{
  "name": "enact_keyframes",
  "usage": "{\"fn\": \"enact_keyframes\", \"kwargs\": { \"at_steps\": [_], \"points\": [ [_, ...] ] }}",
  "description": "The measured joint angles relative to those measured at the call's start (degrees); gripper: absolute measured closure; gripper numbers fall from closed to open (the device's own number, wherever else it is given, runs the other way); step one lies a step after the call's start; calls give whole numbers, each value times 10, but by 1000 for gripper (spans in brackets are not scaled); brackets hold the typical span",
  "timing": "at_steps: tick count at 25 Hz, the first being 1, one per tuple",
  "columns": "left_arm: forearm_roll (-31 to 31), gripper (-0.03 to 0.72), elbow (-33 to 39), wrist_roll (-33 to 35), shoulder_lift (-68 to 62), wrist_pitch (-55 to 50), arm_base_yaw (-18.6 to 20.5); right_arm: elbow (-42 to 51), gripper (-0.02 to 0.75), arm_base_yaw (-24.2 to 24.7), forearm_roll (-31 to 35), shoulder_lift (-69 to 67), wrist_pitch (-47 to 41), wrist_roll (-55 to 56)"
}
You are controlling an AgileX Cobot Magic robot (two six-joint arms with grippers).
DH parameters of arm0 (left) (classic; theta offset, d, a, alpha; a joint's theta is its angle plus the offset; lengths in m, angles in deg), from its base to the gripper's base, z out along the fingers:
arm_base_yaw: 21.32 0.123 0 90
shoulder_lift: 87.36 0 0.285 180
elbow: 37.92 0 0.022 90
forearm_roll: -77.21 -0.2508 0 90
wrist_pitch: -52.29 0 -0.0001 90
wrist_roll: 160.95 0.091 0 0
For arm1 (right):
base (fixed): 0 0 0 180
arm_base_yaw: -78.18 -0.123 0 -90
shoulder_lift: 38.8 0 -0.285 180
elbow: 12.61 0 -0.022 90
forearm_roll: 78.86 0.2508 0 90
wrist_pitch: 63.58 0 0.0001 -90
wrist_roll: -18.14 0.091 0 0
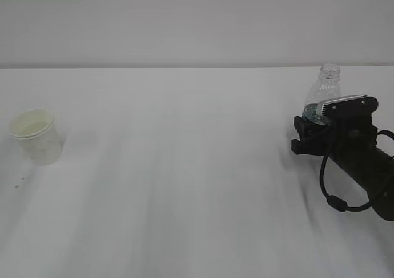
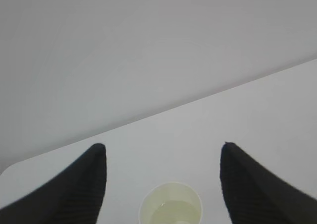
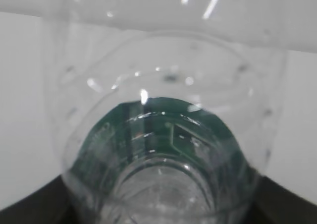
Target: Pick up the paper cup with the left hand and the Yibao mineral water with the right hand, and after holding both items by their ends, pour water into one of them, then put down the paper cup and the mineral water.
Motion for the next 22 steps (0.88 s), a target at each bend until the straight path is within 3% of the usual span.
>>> {"fn": "enact_keyframes", "kwargs": {
  "at_steps": [22],
  "points": [
    [-1, 177, 0, 0, 0, 0, 0, 0, 283, 0, -5, 0, 0, 0]
  ]
}}
